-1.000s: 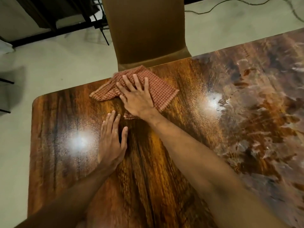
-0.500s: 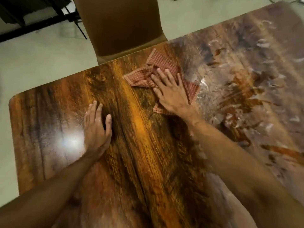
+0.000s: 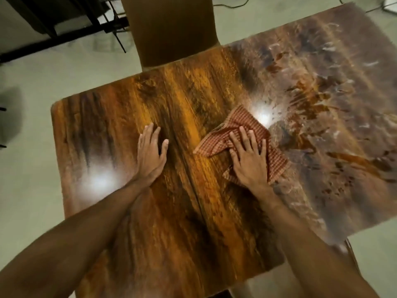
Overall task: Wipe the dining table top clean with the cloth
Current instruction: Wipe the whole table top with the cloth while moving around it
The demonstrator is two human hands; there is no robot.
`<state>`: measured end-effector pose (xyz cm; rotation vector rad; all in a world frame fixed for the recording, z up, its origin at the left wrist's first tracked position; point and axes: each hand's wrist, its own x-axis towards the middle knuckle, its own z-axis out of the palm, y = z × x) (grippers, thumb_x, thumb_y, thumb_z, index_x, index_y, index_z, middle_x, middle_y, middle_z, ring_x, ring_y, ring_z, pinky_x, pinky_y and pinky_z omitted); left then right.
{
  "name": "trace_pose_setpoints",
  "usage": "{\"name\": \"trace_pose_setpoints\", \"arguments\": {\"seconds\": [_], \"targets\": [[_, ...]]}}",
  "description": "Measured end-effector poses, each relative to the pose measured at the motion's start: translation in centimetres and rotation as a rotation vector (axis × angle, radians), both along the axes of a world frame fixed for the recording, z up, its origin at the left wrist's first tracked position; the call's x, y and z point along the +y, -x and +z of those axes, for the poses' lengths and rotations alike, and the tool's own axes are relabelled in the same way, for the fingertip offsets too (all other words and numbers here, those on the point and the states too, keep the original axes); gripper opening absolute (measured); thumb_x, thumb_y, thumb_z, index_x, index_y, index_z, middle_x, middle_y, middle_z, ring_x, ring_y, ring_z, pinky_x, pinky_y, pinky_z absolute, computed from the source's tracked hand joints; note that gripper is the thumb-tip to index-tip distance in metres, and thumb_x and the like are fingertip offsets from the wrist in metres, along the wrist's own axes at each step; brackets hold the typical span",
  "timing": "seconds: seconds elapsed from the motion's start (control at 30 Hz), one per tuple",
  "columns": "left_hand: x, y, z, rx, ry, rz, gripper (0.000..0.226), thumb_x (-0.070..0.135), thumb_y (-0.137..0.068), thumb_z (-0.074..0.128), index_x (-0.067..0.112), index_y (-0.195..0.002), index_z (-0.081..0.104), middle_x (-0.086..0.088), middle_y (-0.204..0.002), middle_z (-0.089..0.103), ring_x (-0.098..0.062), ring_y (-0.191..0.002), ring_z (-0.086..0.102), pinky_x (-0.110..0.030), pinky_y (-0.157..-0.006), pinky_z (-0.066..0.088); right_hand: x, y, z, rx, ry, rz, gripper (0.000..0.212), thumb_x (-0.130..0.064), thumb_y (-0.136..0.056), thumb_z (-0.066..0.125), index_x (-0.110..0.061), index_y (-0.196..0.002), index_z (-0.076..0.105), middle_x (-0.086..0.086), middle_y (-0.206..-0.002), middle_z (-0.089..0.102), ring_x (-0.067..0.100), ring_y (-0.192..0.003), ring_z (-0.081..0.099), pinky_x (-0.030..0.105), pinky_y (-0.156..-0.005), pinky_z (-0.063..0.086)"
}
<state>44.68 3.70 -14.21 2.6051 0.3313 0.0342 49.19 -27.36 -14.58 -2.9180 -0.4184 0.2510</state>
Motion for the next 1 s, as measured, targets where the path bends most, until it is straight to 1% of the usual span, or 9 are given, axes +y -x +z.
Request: {"name": "trace_pose_setpoints", "arguments": {"seconds": [0.1,0.27,0.43,0.5,0.6,0.67,0.73,0.87,1.0], "targets": [[-1.2,4.8,-0.4,-0.014,0.049,-0.036,0.055,0.044,-0.107,0.035,0.016,-0.154,0.034,-0.003,-0.167,0.022,-0.016,-0.155,0.014,-0.045,-0.127,0.013,3.9,4.4,0.8,0.032,0.022,-0.170,0.061,-0.050,-0.106,0.009,-0.034,-0.165,0.006,0.003,-0.174,-0.002,0.034,-0.159,-0.003,0.067,-0.124,-0.001],[-2.5,12.3,-1.0,0.003,0.031,-0.039,0.051,0.041,-0.107,0.038,0.020,-0.153,0.037,-0.002,-0.166,0.025,-0.015,-0.155,0.014,-0.041,-0.127,0.008,4.8,12.2,0.6,0.036,0.022,0.216,0.058,-0.049,-0.108,0.017,-0.035,-0.164,0.012,-0.001,-0.174,0.007,0.027,-0.160,0.001,0.061,-0.126,0.007],[-2.8,16.7,-0.6,-0.005,0.096,-0.040,0.048,0.037,-0.108,0.035,0.019,-0.153,0.038,-0.001,-0.164,0.030,-0.015,-0.154,0.016,-0.041,-0.127,0.007,3.0,13.8,1.6,0.088,0.002,-0.143,0.057,-0.046,-0.111,0.020,-0.034,-0.165,0.005,-0.001,-0.173,-0.007,0.027,-0.159,-0.010,0.060,-0.126,-0.003],[-3.4,17.8,0.1,0.000,0.148,0.022,0.048,0.035,-0.108,0.034,0.019,-0.154,0.037,-0.002,-0.163,0.032,-0.016,-0.153,0.020,-0.041,-0.127,0.010,5.7,18.8,2.0,0.097,0.003,-0.039,0.059,-0.050,-0.109,0.013,-0.033,-0.165,0.006,0.002,-0.173,-0.006,0.032,-0.159,-0.010,0.061,-0.125,-0.008],[-4.3,19.0,0.7,-0.012,0.185,0.076,0.048,0.036,-0.108,0.031,0.019,-0.153,0.035,-0.002,-0.161,0.035,-0.017,-0.151,0.025,-0.043,-0.126,0.015,7.4,26.0,1.3,0.108,-0.020,0.274,0.059,-0.052,-0.109,0.009,-0.033,-0.164,0.014,0.001,-0.174,0.005,0.031,-0.160,0.001,0.062,-0.125,-0.002],[-4.6,19.9,0.8,-0.030,0.203,0.090,0.049,0.038,-0.108,0.029,0.020,-0.153,0.036,-0.002,-0.161,0.036,-0.018,-0.150,0.028,-0.045,-0.125,0.018,4.9,25.7,1.1,0.101,-0.031,0.331,0.057,-0.052,-0.110,0.010,-0.038,-0.164,0.005,-0.004,-0.174,-0.004,0.024,-0.160,-0.006,0.060,-0.126,0.001],[-4.9,20.8,0.7,-0.035,0.222,0.093,0.050,0.040,-0.107,0.027,0.021,-0.153,0.036,-0.001,-0.161,0.036,-0.018,-0.150,0.029,-0.047,-0.125,0.019,1.2,22.9,1.0,0.120,-0.021,0.165,0.057,-0.054,-0.109,0.011,-0.041,-0.162,-0.004,-0.007,-0.172,-0.015,0.020,-0.158,-0.016,0.059,-0.127,0.000],[-5.7,22.7,0.8,-0.021,0.247,0.111,0.053,0.044,-0.106,0.026,0.022,-0.154,0.035,-0.001,-0.162,0.034,-0.018,-0.150,0.029,-0.051,-0.124,0.020,-2.5,20.8,1.7,0.132,-0.004,-0.176,0.059,-0.053,-0.109,0.014,-0.037,-0.164,-0.001,-0.002,-0.173,-0.011,0.025,-0.158,-0.016,0.059,-0.126,-0.007],[-8.3,24.5,1.5,0.002,0.239,0.115,0.056,0.045,-0.105,0.026,0.021,-0.153,0.036,-0.001,-0.162,0.034,-0.021,-0.149,0.031,-0.052,-0.124,0.022,0.2,26.7,1.2,0.155,0.032,0.205,0.063,-0.059,-0.104,-0.002,-0.037,-0.164,-0.003,0.000,-0.174,-0.009,0.030,-0.158,-0.017,0.063,-0.125,-0.007]]}}
